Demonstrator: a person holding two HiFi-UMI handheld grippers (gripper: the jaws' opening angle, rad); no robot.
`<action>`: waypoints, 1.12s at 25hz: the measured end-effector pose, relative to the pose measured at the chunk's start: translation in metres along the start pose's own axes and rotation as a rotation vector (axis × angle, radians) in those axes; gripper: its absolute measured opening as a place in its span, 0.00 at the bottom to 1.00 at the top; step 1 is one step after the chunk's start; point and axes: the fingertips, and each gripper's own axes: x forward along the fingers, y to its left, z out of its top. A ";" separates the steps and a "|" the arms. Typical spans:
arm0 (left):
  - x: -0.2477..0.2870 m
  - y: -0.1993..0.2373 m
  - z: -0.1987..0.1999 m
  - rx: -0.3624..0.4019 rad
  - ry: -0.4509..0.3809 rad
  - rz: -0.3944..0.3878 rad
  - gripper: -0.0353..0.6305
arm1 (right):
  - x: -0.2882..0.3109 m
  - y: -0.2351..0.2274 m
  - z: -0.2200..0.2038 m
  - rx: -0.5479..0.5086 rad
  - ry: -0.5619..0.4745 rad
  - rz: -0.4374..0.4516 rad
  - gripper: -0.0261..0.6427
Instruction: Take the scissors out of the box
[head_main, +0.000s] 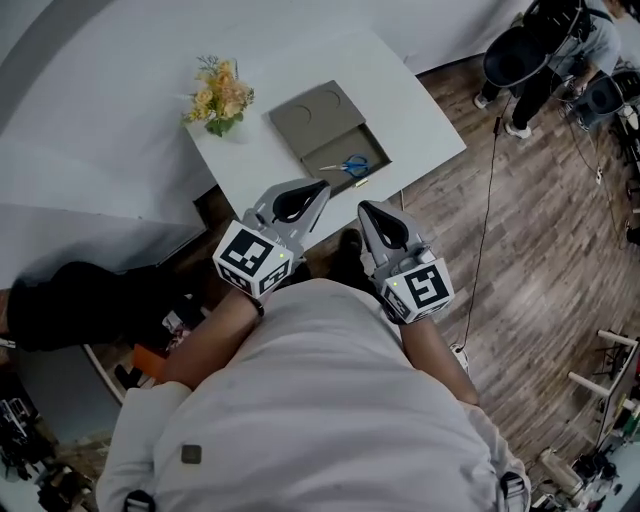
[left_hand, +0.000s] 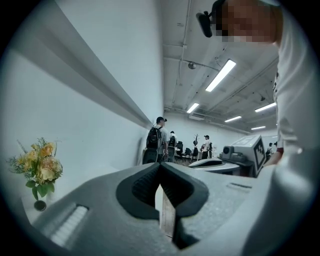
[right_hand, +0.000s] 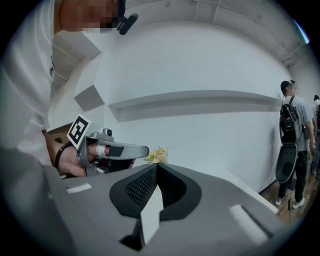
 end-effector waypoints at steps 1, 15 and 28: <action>0.004 0.004 0.001 -0.003 0.002 0.015 0.06 | 0.005 -0.007 0.001 0.001 0.002 0.014 0.06; 0.075 0.059 -0.011 -0.073 0.025 0.198 0.06 | 0.073 -0.109 -0.017 -0.024 0.117 0.203 0.06; 0.114 0.091 -0.050 -0.161 0.068 0.386 0.06 | 0.113 -0.156 -0.086 -0.124 0.344 0.486 0.10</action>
